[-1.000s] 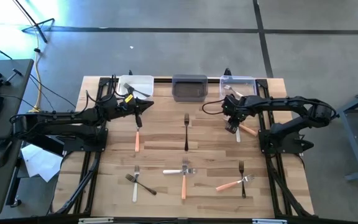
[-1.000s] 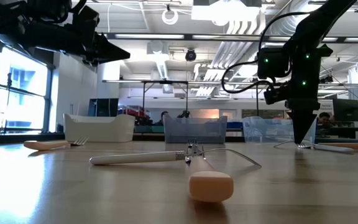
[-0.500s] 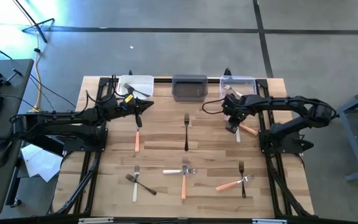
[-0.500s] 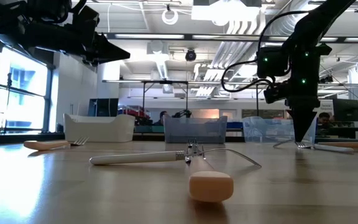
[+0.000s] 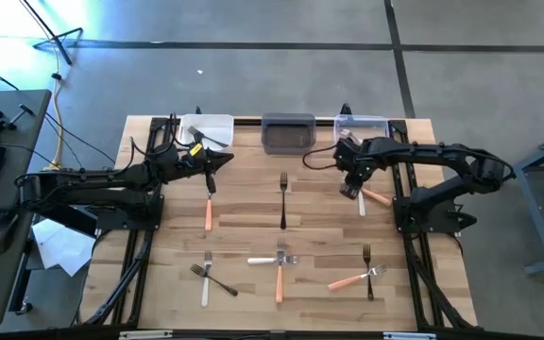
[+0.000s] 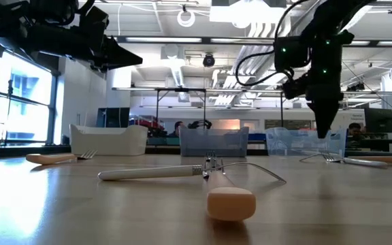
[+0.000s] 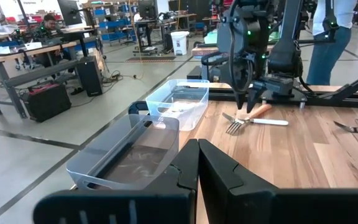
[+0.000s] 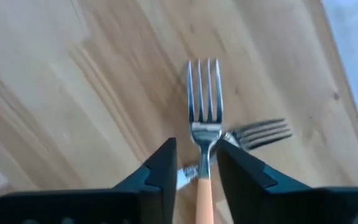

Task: Sort silverware by color (type)
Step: Put the top right orange fork into the black bin

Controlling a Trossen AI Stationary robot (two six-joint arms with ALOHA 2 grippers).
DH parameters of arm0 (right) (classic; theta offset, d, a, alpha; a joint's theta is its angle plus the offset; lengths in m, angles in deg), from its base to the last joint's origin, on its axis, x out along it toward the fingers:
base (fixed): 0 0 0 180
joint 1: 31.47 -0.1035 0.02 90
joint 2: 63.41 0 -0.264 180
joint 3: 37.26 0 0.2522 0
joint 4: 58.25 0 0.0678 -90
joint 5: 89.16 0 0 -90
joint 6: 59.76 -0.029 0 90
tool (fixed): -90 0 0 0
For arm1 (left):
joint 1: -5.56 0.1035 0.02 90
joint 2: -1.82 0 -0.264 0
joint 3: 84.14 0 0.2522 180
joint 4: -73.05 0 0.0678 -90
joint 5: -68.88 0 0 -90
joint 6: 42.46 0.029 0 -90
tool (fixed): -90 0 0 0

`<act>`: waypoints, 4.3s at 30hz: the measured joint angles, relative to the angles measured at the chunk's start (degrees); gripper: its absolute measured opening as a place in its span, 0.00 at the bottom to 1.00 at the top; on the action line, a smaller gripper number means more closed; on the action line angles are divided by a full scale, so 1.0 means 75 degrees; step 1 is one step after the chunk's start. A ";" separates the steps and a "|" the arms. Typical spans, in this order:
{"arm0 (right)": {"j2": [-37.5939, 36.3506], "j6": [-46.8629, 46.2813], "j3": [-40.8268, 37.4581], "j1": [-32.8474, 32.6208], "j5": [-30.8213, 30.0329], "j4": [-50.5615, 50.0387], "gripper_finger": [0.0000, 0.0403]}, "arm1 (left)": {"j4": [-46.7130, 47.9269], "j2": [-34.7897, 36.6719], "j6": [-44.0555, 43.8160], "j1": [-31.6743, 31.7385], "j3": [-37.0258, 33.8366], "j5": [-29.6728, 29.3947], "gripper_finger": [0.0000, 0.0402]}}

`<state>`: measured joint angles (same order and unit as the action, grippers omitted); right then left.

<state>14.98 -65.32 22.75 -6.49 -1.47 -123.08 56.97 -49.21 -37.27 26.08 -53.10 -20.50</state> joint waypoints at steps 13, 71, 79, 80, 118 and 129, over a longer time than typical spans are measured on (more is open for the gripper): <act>0.0235 0.0070 -0.0786 0.0031 -0.0354 0.1046 0.47 | -0.0003 -0.0003 -0.0003 -0.0002 0.0000 0.0029 0.00; 0.5260 0.3267 0.8779 0.0146 -0.1000 -0.0813 0.20 | 0.0003 -0.0003 0.0061 -0.0064 0.0000 0.0029 0.00; 0.7195 0.3500 1.1294 0.0618 -0.0566 -0.1708 0.20 | 0.0003 -0.0003 0.0122 -0.0064 0.0000 0.0029 0.00; 0.7391 0.3443 1.1515 0.0674 -0.0516 -0.1850 0.20 | 0.0003 -0.0003 0.0125 -0.0064 0.0000 0.0029 0.00; 0.7796 0.1260 1.1358 0.1130 0.0126 -0.0988 0.21 | -0.0003 -0.0003 0.0119 -0.0064 0.0000 0.0029 0.00; 0.8283 0.1169 1.1349 0.1226 0.0155 -0.0949 0.21 | -0.0005 -0.0003 0.0122 -0.0064 0.0000 0.0029 0.00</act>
<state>77.10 -56.55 107.87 2.70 -0.31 -130.19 56.93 -49.23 -36.36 25.60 -53.10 -20.28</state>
